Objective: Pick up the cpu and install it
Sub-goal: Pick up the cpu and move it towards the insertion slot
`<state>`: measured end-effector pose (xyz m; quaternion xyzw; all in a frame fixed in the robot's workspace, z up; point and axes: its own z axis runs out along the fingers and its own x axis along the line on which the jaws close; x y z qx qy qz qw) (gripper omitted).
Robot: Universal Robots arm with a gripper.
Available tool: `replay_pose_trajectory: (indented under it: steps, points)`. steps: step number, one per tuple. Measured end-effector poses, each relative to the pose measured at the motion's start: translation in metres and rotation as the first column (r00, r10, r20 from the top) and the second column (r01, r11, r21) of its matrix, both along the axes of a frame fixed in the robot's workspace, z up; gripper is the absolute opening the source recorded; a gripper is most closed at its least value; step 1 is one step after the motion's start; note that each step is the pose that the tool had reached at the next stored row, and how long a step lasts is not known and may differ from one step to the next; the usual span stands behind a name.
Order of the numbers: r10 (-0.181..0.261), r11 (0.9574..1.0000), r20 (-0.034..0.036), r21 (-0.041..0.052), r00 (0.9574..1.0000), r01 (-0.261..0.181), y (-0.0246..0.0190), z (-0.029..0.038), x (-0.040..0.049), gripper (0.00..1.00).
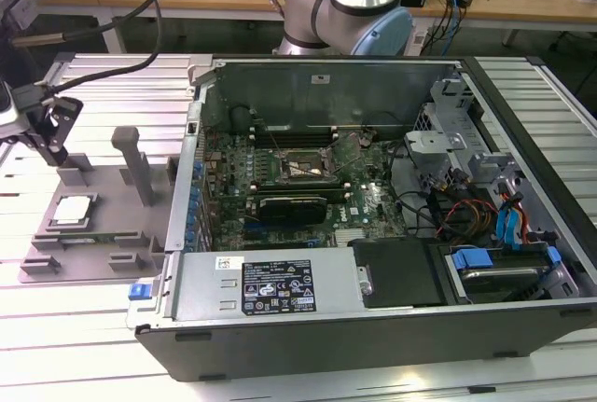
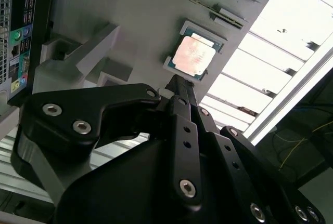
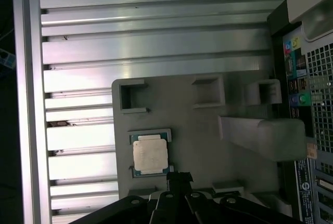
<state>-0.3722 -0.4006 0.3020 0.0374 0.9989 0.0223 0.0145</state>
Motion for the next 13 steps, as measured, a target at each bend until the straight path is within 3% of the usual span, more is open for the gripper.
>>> replay_pose_trajectory:
  steps: [5,13]
  points:
    - [0.0,1.0,0.0,0.0,1.0,0.0,0.0,-0.0028,-0.0014,0.11]
    - [0.0,1.0,0.0003,0.0,1.0,0.0,0.0,-0.0135,-0.0091,0.11]
